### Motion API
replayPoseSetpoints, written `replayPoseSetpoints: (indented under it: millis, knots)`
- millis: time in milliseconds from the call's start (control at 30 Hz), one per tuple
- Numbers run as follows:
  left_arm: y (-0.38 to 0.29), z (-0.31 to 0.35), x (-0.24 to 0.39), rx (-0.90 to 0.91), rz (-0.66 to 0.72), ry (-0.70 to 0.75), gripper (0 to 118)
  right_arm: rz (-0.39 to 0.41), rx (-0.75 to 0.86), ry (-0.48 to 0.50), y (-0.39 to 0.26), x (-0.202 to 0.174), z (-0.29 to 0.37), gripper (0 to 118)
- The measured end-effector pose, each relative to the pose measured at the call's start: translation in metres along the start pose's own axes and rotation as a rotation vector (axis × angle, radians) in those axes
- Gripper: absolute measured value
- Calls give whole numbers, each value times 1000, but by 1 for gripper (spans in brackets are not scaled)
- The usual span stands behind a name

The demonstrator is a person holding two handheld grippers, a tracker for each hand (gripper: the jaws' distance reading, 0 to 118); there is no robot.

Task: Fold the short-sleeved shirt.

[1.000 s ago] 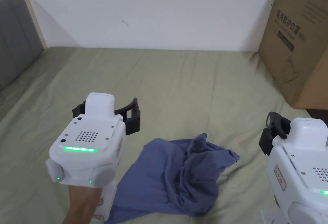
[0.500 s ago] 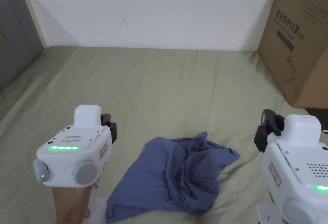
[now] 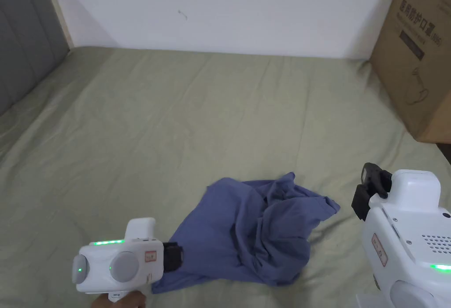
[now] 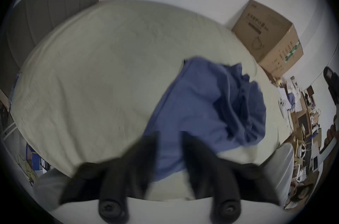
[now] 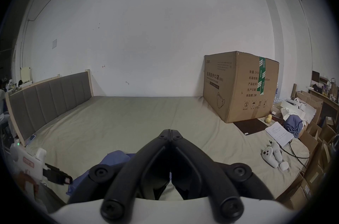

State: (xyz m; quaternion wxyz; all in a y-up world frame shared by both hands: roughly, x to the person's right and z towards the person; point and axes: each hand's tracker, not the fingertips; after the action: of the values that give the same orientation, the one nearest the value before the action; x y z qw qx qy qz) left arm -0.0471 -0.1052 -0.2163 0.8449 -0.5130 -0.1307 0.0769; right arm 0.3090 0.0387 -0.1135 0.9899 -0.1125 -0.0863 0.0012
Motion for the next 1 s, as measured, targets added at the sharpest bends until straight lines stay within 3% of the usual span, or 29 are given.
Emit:
replayPoseSetpoints:
  millis: [67, 233, 300, 367, 433, 500, 533, 567, 633, 700, 733, 767, 933, 1000]
  knots:
    - [-8, -11, 1, -36, -5, 48, 100, 3, -17, 6, -4, -1, -3, 0]
    - [-14, -25, 4, -49, -7, 81, 103, 9, -41, 20, -11, -3, -7, 0]
    - [-15, -31, 7, -60, 8, 115, 95, 13, -48, 22, -13, -3, -9, 0]
    - [-17, -39, 11, -59, -1, 118, 61, 15, -56, 22, -16, -1, -11, 0]
    - [-19, -45, 18, -72, -88, 164, 59, 12, -67, 23, -18, 1, -15, 0]
    - [-19, -43, 24, -60, -136, 179, 48, 10, -80, 19, -21, 4, -19, 0]
    - [-19, -40, 26, -60, -139, 171, 36, 7, -88, 17, -23, 6, -22, 0]
    - [-18, -38, 27, -48, -143, 157, 8, 2, -100, 13, -25, 9, -27, 0]
    - [-15, -31, 28, -27, -124, 97, 5, -15, -142, 4, -29, 15, -40, 0]
    - [-11, -21, 29, 8, -126, 78, 5, -25, -211, -10, -35, 22, -59, 23]
    - [-8, -13, 30, 40, -114, 66, 5, -31, -247, -22, -38, 27, -71, 40]
    - [-5, -6, 30, 53, -100, 51, 5, -41, -287, -11, -42, 32, -85, 67]
    - [10, 12, 29, 97, -70, -18, 5, -104, -488, 3, -72, 53, -162, 105]
    - [12, 7, 28, 103, -77, -20, 5, -117, -559, 1, -87, 58, -190, 106]
